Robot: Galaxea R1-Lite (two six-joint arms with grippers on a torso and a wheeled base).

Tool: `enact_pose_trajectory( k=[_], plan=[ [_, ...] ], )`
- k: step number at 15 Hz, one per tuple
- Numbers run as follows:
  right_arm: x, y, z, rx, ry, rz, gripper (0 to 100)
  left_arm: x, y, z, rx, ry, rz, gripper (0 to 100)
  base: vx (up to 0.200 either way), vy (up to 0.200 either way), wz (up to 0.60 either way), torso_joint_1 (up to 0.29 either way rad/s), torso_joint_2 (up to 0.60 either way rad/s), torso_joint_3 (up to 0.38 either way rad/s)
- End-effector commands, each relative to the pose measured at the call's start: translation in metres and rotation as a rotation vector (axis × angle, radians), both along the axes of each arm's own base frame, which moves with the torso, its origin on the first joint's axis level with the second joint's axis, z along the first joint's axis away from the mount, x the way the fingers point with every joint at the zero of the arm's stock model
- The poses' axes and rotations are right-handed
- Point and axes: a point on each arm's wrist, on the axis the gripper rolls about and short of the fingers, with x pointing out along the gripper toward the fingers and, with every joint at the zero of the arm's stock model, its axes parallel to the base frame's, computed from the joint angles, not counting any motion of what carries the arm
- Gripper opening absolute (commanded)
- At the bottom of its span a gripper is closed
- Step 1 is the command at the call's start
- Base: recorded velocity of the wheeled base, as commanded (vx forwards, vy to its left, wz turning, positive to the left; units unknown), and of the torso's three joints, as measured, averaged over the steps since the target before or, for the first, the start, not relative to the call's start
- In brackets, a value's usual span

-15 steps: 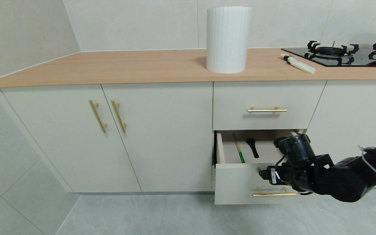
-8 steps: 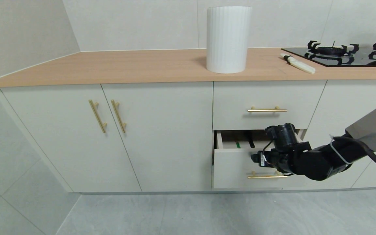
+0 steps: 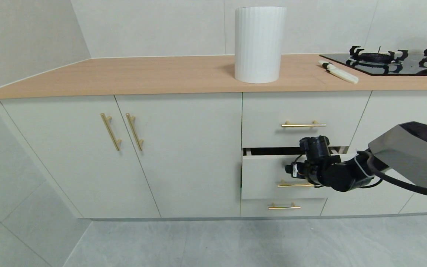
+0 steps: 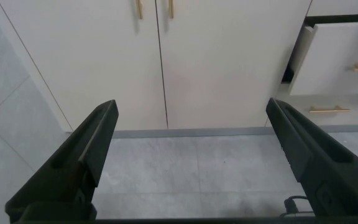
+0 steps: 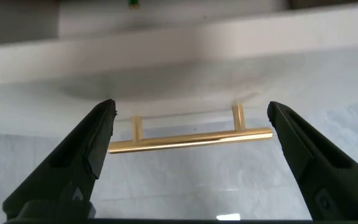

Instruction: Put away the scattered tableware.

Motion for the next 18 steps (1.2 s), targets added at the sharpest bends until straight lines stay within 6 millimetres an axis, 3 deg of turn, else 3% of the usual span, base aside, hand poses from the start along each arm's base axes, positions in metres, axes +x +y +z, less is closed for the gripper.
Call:
enact_pose_trajectory(
  k=[1,3,8,18],
  plan=[
    [0.008,-0.005,-0.013,0.001,-0.001,-0.017,100,0.0,0.0,0.0,0.0,0.001,0.001,100,0.0,0.0,0.0,0.0,0.0,0.0],
    [0.02,-0.014,-0.019,0.026,-0.102,-0.042,100,0.0,0.0,0.0,0.0,0.001,-0.001,100,0.0,0.0,0.0,0.0,0.0,0.0],
    [0.029,-0.029,-0.015,0.04,-0.139,-0.082,100,0.0,0.0,0.0,0.0,0.001,0.001,100,0.0,0.0,0.0,0.0,0.0,0.0],
    [0.039,-0.029,-0.017,0.052,-0.18,-0.09,100,0.0,0.0,0.0,0.0,0.001,0.001,100,0.0,0.0,0.0,0.0,0.0,0.0]
  ],
)
